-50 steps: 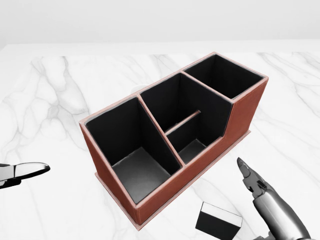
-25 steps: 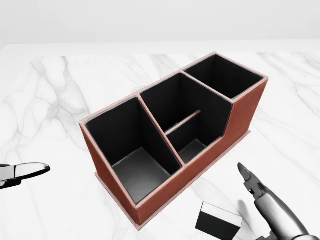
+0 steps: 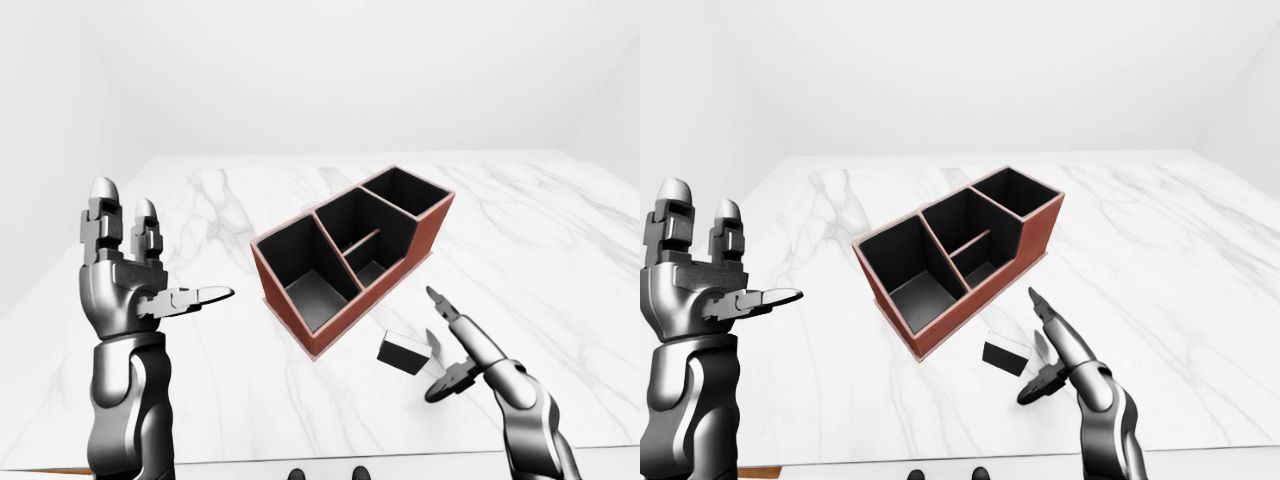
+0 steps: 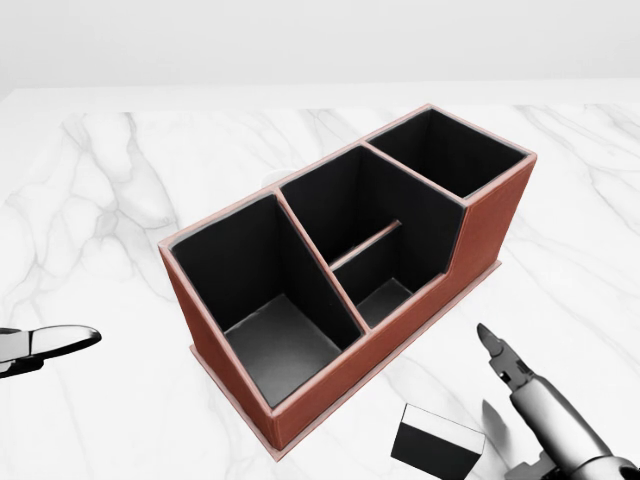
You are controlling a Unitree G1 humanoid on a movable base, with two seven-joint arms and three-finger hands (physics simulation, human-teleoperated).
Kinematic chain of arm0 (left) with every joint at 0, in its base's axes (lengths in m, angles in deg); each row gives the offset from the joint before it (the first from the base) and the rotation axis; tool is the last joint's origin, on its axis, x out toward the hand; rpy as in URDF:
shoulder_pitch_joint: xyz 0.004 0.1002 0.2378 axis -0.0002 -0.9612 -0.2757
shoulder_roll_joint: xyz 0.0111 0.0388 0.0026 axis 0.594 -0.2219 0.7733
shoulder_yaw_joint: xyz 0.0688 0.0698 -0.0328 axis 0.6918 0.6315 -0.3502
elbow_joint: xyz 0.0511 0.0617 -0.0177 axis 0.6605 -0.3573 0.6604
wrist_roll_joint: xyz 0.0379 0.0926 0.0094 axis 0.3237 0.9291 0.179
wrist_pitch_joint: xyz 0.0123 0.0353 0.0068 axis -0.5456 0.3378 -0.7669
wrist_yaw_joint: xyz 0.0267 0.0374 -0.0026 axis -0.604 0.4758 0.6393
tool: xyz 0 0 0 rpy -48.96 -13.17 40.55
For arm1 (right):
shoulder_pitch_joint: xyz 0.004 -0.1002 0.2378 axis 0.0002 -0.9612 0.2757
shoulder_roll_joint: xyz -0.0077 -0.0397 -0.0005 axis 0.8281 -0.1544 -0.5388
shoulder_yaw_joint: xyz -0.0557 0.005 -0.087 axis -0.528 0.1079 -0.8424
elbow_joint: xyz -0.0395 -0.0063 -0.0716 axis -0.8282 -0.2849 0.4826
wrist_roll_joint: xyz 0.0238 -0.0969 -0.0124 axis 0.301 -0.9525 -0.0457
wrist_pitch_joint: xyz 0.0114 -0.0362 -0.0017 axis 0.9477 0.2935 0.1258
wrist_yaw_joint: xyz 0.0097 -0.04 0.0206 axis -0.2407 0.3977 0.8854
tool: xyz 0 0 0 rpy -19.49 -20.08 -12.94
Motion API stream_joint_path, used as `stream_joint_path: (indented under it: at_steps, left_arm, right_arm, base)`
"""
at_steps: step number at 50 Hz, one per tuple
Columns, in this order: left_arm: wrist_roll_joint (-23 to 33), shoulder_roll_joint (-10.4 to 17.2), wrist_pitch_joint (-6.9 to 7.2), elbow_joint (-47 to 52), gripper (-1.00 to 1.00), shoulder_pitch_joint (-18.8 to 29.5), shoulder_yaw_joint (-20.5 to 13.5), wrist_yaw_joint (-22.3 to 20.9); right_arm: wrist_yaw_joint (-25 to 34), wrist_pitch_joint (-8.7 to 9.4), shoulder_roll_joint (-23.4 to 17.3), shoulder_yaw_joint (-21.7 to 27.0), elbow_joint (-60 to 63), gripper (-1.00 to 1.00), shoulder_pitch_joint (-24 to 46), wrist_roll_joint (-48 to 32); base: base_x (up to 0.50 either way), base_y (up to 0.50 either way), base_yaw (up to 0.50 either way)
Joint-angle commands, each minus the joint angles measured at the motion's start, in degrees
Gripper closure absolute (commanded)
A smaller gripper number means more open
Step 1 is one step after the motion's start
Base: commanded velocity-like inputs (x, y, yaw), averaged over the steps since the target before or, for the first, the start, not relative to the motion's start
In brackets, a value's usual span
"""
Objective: Pick up the book and place it in the left compartment of the caddy.
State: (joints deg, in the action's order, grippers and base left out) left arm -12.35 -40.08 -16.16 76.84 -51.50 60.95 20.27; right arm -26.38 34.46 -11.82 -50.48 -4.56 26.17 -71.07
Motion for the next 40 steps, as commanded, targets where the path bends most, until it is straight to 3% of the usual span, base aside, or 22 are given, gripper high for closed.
stream_joint_path:
  at_steps: [1, 40]
  left_arm:
    - [0.0, 0.0, 0.0, -0.1, -1.0, 0.1, 0.0, 0.0]
    - [-0.2, 0.1, 0.0, 0.3, -1.0, 0.0, -0.1, 0.1]
  right_arm:
    - [-0.9, 0.0, -0.8, -1.0, -3.0, -1.0, 1.7, 0.9]
    - [-3.3, 0.0, -1.8, -3.3, -10.1, -1.0, 4.1, 3.8]
  base:
    - [0.0, 0.0, 0.0]
    - [0.0, 0.0, 0.0]
